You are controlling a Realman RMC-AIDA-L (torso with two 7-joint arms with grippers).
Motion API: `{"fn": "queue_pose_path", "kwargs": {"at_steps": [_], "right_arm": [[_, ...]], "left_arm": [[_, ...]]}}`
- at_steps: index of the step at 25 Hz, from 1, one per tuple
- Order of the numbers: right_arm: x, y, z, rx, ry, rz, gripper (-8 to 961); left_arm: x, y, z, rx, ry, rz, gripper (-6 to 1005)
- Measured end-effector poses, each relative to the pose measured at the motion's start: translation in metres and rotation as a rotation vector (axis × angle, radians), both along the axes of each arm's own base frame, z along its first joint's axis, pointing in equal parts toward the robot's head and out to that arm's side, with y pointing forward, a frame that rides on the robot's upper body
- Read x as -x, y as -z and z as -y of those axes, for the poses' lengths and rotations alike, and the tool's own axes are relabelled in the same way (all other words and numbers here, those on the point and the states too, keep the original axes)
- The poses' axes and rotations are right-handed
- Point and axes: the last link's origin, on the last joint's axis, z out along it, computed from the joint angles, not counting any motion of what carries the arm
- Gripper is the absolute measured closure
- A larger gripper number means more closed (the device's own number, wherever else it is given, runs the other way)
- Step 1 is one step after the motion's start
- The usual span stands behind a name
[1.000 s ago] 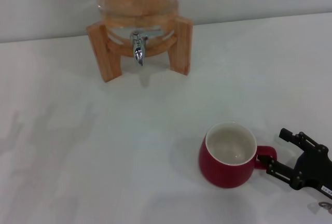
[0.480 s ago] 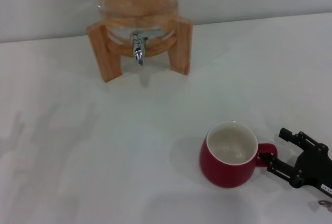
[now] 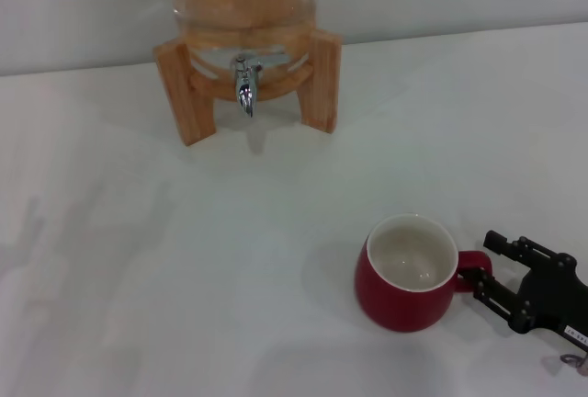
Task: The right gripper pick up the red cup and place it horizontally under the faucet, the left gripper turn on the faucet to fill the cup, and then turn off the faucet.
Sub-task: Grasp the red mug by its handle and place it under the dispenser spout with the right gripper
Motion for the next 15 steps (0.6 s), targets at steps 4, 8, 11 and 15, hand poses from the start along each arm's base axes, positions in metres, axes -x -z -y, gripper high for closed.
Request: {"fn": "queue_pose_path", "kwargs": {"at_steps": [4, 8, 11, 15], "right_arm": [[0.0008, 0.0007, -0.001, 0.005, -0.005, 0.001, 341], [0.002, 0.0012, -0.0024, 0.009, -0.011, 0.001, 430], [0.0048, 0.0025, -0.0042, 0.015, -0.025, 0.0, 474], [0.0083, 0.0044, -0.0062, 0.023, -0.042, -0.002, 515]], "left_arm": [[0.0002, 0.0, 0.0003, 0.0, -0.001, 0.0, 151], [0.0008, 0.0, 0.0008, 0.0, -0.003, 0.0, 151], [0.0011, 0.0001, 0.0012, 0.001, -0.005, 0.0, 151], [0.0014, 0.0002, 0.0012, 0.001, -0.005, -0.001, 151]]}}
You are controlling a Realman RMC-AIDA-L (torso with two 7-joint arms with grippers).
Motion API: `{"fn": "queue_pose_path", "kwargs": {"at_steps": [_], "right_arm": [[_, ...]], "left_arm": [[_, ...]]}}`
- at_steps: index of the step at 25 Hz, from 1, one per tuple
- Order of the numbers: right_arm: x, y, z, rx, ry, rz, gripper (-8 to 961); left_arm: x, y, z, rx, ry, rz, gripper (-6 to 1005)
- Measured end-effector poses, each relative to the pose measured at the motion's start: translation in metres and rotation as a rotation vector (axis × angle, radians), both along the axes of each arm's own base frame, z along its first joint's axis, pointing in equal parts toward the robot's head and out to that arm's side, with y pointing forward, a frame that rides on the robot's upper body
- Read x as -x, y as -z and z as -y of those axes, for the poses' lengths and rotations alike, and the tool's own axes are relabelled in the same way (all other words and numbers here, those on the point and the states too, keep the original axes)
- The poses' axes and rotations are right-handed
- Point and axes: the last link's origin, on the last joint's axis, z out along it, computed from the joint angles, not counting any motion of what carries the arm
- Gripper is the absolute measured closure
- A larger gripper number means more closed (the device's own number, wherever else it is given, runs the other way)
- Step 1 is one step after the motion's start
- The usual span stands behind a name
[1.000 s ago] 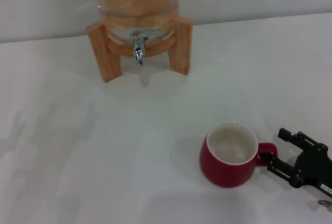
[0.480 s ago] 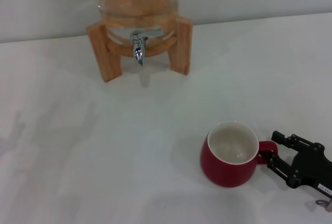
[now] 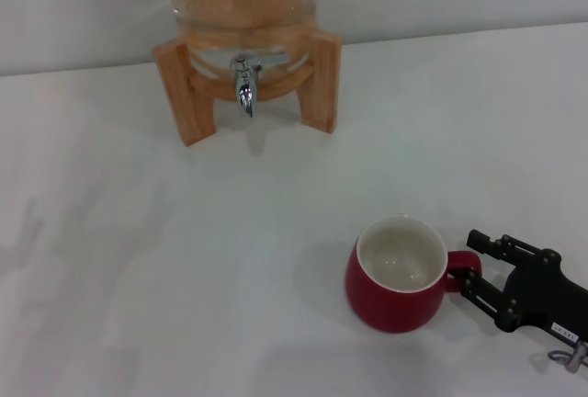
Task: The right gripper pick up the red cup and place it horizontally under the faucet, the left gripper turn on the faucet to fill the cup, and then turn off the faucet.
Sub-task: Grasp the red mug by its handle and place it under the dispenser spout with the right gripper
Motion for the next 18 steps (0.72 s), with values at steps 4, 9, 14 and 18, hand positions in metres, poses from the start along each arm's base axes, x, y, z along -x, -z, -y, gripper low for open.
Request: {"fn": "queue_pose_path", "kwargs": {"at_steps": [4, 9, 14, 18], "right_arm": [[0.0017, 0.0004, -0.0015, 0.001, -0.006, -0.003, 537], [0.002, 0.0005, -0.0026, 0.001, -0.007, -0.002, 565], [0.0012, 0.0013, -0.0043, 0.004, -0.001, 0.006, 592], [0.0011, 0.0021, -0.0067, 0.013, 0.009, 0.001, 614]], "left_arm": [[0.0002, 0.0, 0.0003, 0.0, -0.001, 0.0, 151], [-0.0003, 0.0001, -0.0006, 0.001, 0.0, -0.001, 151], [-0.0009, 0.0002, -0.0016, 0.001, 0.003, -0.002, 152], [-0.001, 0.0002, -0.0017, 0.001, 0.003, -0.002, 152]]}}
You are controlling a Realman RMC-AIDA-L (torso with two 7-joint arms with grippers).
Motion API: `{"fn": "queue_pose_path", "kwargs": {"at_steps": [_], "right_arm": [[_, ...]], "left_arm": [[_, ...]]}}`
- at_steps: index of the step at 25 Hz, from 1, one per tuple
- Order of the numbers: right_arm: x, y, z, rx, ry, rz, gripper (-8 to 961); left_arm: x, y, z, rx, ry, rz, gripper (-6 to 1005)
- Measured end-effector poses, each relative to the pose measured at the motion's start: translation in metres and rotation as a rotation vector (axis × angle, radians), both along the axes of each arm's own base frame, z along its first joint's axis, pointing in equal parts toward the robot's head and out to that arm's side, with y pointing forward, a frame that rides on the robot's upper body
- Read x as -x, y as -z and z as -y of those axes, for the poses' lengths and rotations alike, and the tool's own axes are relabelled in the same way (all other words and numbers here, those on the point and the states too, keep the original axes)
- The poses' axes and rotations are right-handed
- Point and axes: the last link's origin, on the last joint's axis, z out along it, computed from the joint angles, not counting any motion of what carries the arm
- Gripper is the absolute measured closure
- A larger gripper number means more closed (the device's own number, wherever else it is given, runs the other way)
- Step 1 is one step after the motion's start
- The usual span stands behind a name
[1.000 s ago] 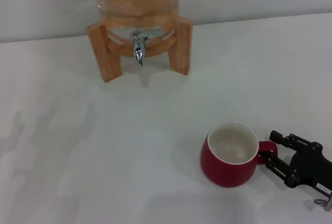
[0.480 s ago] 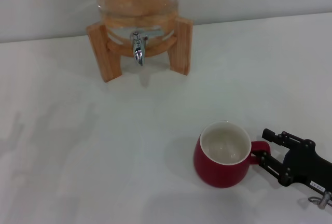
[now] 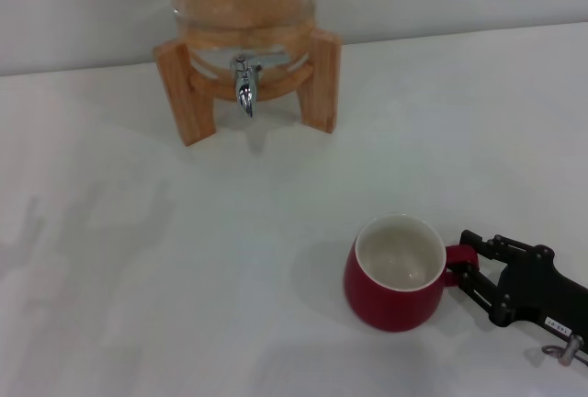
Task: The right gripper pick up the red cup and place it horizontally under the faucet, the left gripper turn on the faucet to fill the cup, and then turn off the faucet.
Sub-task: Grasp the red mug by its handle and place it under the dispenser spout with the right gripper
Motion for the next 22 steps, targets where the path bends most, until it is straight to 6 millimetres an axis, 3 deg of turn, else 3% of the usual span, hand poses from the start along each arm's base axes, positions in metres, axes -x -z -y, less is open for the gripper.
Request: {"fn": "queue_pose_path", "kwargs": {"at_steps": [10, 13, 22], "right_arm": [[0.001, 0.0014, -0.0007, 0.01, -0.004, 0.0, 697], [0.0015, 0.0013, -0.0013, 0.01, -0.006, -0.001, 764], [0.0039, 0.001, -0.0035, 0.006, -0.014, -0.007, 763]], "left_arm": [[0.0007, -0.0001, 0.0011, -0.001, -0.003, 0.0, 152], [0.0011, -0.0001, 0.0016, -0.002, -0.004, -0.001, 152], [0.0001, 0.0, 0.0003, -0.001, -0.001, -0.001, 152]]}}
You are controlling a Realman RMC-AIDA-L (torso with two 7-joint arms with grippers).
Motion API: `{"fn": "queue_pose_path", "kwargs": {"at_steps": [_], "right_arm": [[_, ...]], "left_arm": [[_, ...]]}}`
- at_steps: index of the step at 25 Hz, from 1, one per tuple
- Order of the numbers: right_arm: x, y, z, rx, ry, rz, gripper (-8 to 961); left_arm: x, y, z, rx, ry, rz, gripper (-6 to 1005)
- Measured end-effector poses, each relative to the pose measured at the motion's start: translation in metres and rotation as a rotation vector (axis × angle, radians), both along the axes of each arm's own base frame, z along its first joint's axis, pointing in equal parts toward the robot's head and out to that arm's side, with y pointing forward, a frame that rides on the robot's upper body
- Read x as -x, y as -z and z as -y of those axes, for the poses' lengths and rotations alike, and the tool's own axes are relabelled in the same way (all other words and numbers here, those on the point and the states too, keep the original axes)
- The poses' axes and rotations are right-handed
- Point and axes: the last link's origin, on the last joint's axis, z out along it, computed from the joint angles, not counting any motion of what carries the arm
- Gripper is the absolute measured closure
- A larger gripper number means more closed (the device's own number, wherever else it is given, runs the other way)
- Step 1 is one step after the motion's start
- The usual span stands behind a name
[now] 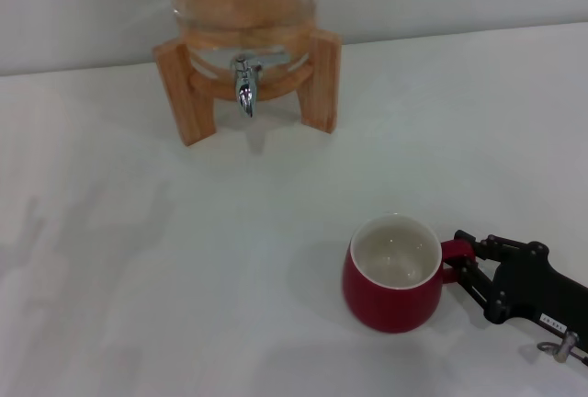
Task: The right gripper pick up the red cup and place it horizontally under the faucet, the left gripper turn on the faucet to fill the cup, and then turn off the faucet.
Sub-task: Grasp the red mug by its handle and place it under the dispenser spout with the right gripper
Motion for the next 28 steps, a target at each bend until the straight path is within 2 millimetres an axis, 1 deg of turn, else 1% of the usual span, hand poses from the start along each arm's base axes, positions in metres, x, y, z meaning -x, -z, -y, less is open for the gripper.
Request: {"fn": "queue_pose_path", "kwargs": {"at_steps": [5, 28], "right_arm": [[0.001, 0.0, -0.001, -0.002, -0.003, -0.006, 763], [0.014, 0.002, -0.015, 0.039, -0.019, -0.063, 768]], "left_arm": [[0.0, 0.0, 0.0, 0.001, 0.001, 0.0, 152], [-0.001, 0.001, -0.006, 0.013, -0.008, 0.005, 152]]}}
